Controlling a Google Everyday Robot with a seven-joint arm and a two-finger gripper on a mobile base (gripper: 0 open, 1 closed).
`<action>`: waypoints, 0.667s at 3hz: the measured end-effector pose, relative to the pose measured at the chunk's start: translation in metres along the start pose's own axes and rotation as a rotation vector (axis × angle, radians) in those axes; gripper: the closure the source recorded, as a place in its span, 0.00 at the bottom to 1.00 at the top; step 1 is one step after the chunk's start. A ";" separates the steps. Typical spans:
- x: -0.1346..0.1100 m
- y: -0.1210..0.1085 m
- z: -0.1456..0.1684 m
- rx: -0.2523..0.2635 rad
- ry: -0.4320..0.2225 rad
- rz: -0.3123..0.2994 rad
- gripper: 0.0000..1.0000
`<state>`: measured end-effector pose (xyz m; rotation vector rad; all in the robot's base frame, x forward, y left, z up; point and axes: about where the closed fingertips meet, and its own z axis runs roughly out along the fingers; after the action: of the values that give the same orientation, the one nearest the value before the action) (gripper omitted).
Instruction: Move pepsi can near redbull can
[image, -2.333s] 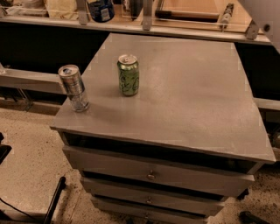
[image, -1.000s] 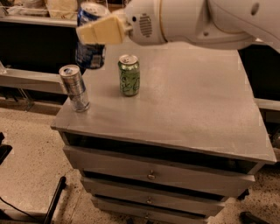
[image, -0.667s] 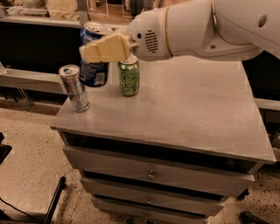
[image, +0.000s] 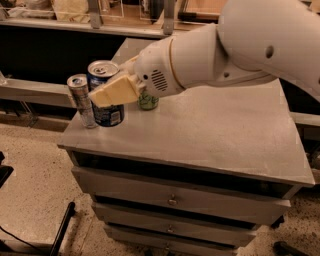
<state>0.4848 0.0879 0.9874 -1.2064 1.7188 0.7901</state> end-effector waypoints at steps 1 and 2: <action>0.022 -0.003 0.016 0.068 0.054 -0.063 1.00; 0.036 -0.016 0.026 0.109 0.088 -0.114 1.00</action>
Offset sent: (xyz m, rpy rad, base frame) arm 0.0364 -0.0034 -0.0655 -0.1944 -0.1620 -0.0724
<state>0.5015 0.0909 0.9438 -1.2681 1.7243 0.5753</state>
